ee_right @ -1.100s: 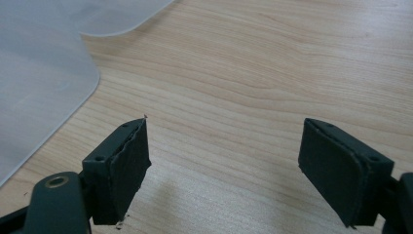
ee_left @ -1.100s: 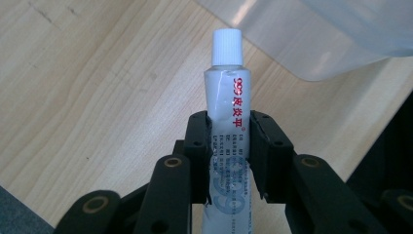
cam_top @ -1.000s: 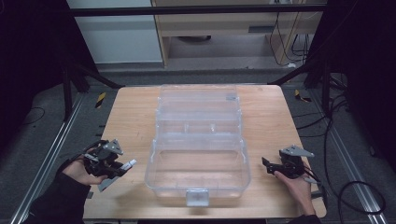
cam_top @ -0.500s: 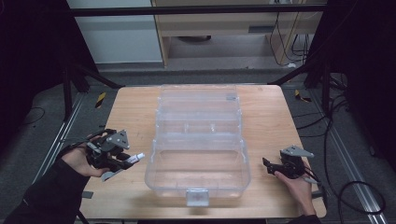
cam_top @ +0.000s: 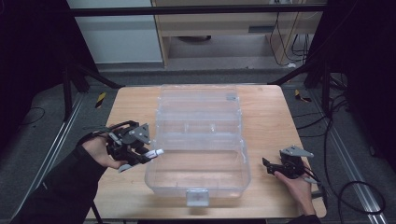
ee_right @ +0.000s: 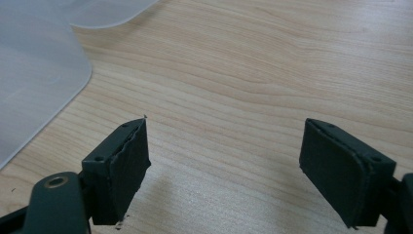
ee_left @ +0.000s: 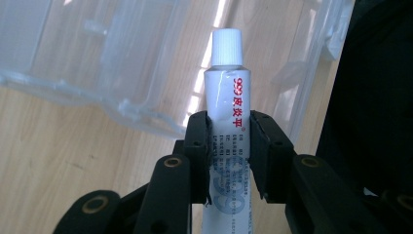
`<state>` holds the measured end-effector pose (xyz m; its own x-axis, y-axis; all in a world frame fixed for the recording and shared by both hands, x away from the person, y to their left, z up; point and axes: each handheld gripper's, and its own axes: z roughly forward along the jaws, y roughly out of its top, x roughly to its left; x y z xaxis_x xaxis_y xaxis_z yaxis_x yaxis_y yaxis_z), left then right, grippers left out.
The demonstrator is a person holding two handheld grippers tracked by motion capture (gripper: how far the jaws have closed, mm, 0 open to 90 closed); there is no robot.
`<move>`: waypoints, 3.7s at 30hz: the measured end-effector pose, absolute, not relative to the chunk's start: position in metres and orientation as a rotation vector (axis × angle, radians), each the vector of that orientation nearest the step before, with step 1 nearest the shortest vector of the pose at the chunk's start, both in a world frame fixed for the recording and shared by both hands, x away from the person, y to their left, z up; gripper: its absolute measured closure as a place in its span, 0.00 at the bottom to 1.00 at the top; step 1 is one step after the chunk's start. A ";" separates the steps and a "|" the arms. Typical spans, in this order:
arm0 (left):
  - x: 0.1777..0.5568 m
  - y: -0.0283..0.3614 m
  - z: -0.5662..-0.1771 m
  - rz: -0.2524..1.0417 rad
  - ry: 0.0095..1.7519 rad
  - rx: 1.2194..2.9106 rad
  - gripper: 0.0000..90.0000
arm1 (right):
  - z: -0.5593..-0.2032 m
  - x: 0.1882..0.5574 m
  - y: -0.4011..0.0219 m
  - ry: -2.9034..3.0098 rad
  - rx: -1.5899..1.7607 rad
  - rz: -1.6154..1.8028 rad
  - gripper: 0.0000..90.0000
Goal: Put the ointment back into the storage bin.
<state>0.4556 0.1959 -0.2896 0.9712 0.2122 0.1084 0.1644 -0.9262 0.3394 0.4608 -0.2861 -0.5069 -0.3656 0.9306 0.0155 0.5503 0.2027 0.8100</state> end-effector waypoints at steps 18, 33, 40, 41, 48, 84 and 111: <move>0.470 0.144 -0.301 0.141 0.091 2.832 0.78 | -0.508 0.461 -0.285 2.005 1.369 1.026 0.21; 0.474 0.122 -0.335 0.054 -0.026 2.881 0.78 | -0.508 0.461 -0.285 2.014 1.359 1.017 0.20; 0.476 0.116 -0.348 0.023 -0.073 2.892 0.78 | -0.509 0.461 -0.284 2.020 1.358 1.011 0.20; 0.476 0.115 -0.351 0.025 -0.082 2.894 0.78 | -0.509 0.461 -0.284 2.022 1.358 1.011 0.20; 0.479 0.112 -0.367 0.004 -0.094 2.921 0.78 | -0.509 0.462 -0.284 2.029 1.352 1.010 0.20; 0.486 0.108 -0.431 -0.121 0.006 2.986 0.78 | -0.510 0.462 -0.283 2.044 1.346 1.006 0.20; 0.483 0.106 -0.444 -0.056 0.112 3.026 0.78 | -0.510 0.462 -0.282 2.056 1.338 1.005 0.19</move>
<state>0.4830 0.1064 -0.4438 0.9966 0.0714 -0.0408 0.0756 -0.9909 0.1110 0.4623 -0.2823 -0.5098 -0.4025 0.9154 -0.0053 0.5581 0.2500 0.7912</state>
